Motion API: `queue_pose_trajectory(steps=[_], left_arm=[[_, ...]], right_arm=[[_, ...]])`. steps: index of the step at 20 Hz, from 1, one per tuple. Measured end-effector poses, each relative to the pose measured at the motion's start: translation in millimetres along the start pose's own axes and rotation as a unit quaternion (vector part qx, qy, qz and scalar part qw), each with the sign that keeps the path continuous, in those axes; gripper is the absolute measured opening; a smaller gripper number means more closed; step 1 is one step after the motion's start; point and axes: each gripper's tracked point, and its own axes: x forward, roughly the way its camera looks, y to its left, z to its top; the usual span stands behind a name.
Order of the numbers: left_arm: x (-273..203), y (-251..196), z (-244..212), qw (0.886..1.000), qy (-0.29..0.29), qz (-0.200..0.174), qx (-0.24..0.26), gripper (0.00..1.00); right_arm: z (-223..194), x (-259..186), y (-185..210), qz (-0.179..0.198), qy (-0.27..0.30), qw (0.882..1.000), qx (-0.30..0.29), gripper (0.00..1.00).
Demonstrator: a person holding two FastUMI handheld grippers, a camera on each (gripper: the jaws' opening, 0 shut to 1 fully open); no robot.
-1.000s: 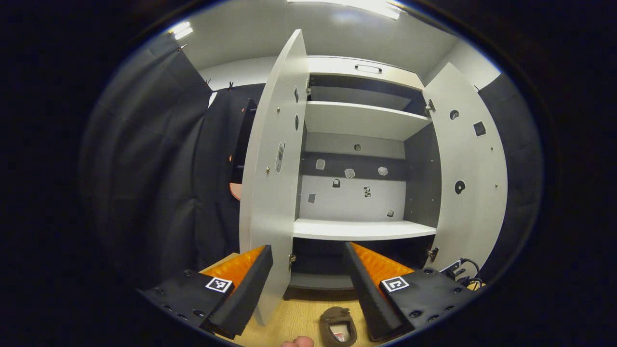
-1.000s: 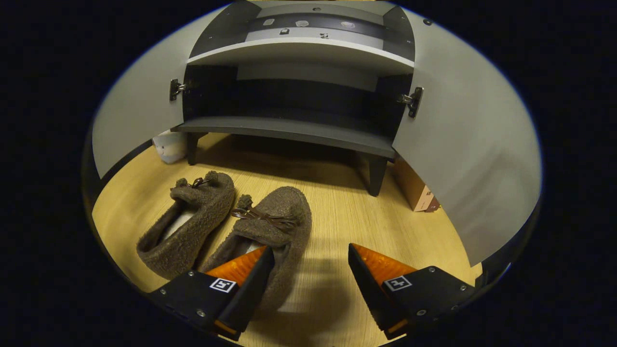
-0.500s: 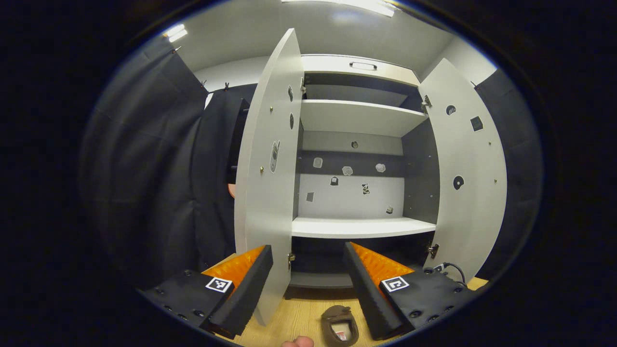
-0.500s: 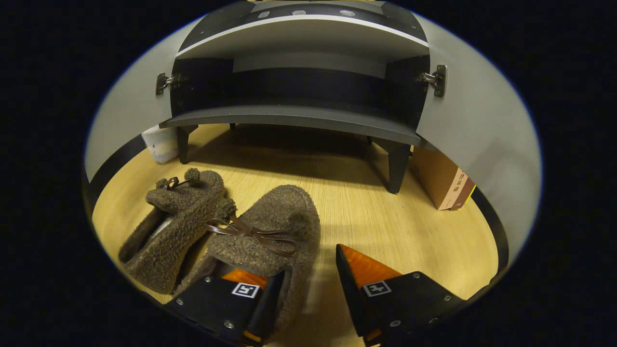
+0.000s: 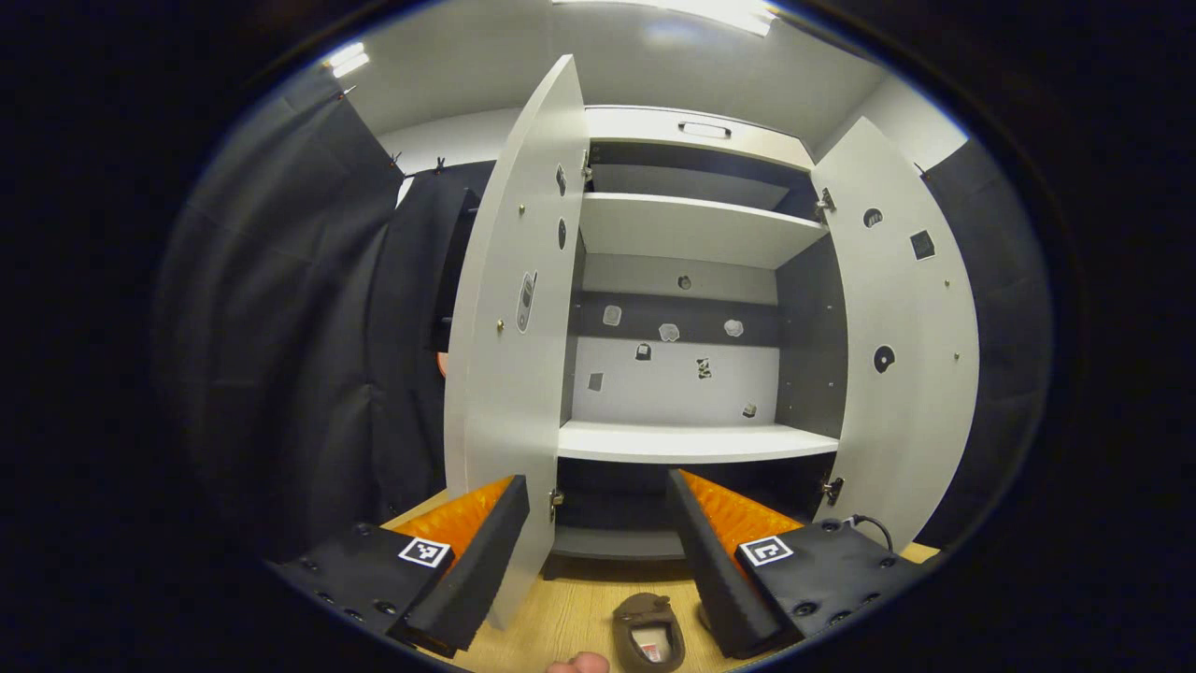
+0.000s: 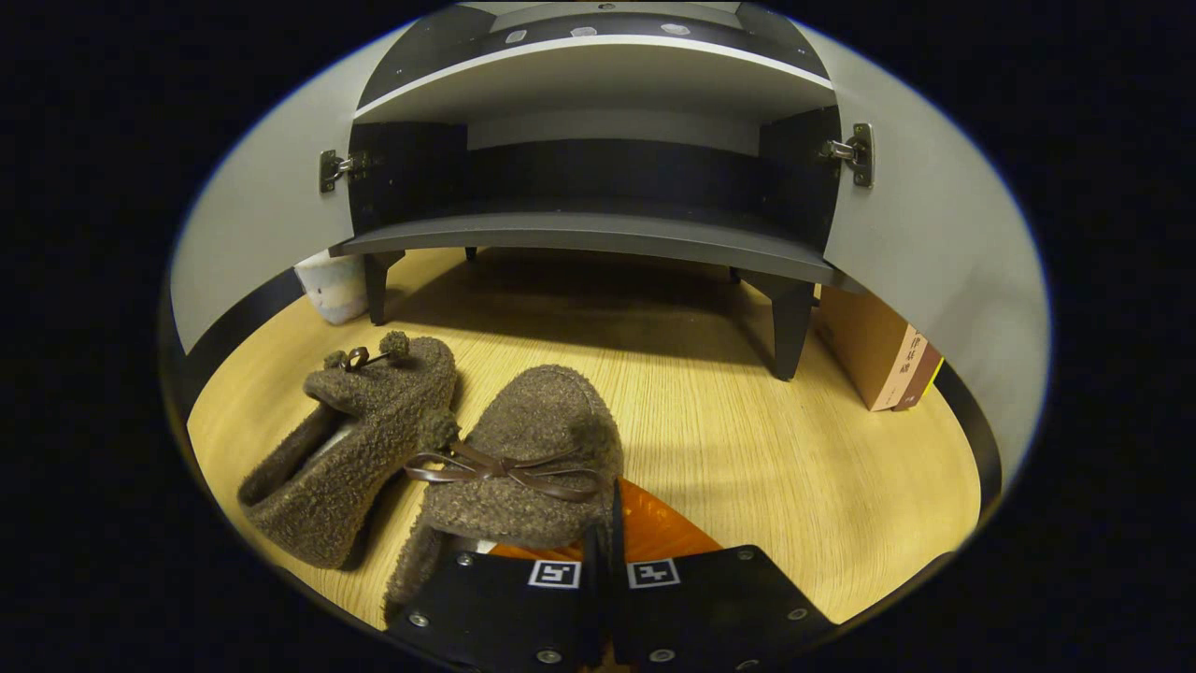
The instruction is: Grab one shoe with the right hand and put it into the shoe cabinet, grab the other shoe with the left hand and put it into the shoe cabinet; then close the right door with the right hand and the left door with the left hand.
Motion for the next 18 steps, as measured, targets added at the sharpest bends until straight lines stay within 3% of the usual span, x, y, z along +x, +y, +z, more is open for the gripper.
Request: queue_pose_trajectory(steps=[4,9,13,16,18], left_arm=[[0,-1,0,1.000,-0.001,-0.001,-0.003,0.96],[2,-4,-7,1.000,0.004,-0.005,-0.008,0.96],[5,-13,-9,1.000,0.004,-0.019,-0.017,0.96],[5,-20,-8,0.999,0.001,-0.032,-0.022,0.99],[6,-24,-8,0.999,0.002,-0.040,-0.024,0.94]], right_arm=[[27,-31,-3,0.004,-0.041,0.999,0.021,0.02],[86,-119,-13,-0.006,-0.116,0.993,0.033,0.02],[148,-190,-14,-0.009,-0.173,0.985,0.025,0.02],[202,-220,-17,-0.006,-0.210,0.977,0.039,0.02],[249,-229,-20,-0.006,-0.237,0.970,0.050,0.02]])
